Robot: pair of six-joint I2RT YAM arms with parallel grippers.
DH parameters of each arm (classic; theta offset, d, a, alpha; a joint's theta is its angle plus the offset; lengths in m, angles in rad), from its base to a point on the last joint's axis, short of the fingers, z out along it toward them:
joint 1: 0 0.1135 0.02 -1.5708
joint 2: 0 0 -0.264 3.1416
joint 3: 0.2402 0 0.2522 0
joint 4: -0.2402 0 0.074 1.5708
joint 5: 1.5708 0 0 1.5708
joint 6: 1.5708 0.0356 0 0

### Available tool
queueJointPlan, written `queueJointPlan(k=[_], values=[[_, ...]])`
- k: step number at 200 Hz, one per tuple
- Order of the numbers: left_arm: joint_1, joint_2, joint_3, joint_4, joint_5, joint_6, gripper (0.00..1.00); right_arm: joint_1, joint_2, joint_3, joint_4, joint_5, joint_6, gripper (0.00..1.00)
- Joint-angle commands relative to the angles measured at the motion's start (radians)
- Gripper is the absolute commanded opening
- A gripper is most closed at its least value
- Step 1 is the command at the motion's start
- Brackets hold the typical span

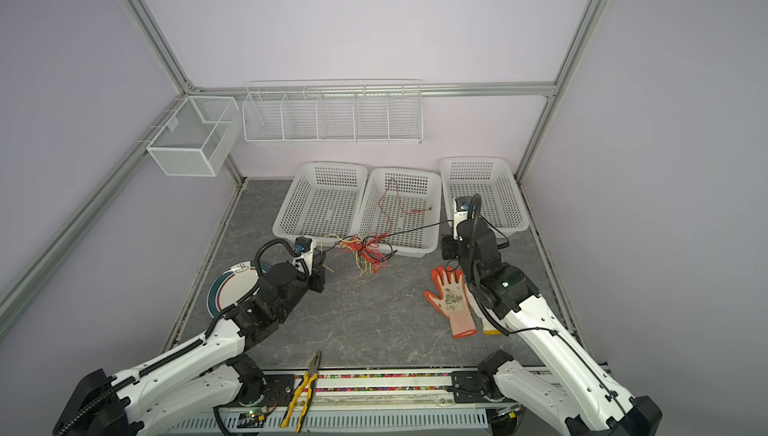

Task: Untangle the cables
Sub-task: 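Carry the black wire toward the farthest basket with the right gripper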

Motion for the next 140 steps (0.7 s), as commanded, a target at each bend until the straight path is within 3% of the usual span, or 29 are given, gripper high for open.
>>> queueJointPlan(k=[1, 41, 106, 140], values=[[0.007, 0.001, 0.028, -0.078, -0.1, -0.022, 0.0, -0.047, -0.038, -0.019, -0.032, 0.118, 0.029, 0.06], [0.016, -0.004, 0.033, -0.116, -0.127, -0.035, 0.0, -0.106, -0.069, -0.047, -0.061, 0.19, 0.028, 0.06], [0.036, -0.023, 0.04, -0.174, -0.194, -0.045, 0.0, -0.192, -0.096, -0.072, -0.067, 0.174, 0.032, 0.06], [0.049, -0.01, 0.056, -0.217, -0.305, -0.084, 0.0, -0.211, -0.076, -0.086, -0.073, 0.202, 0.031, 0.06]])
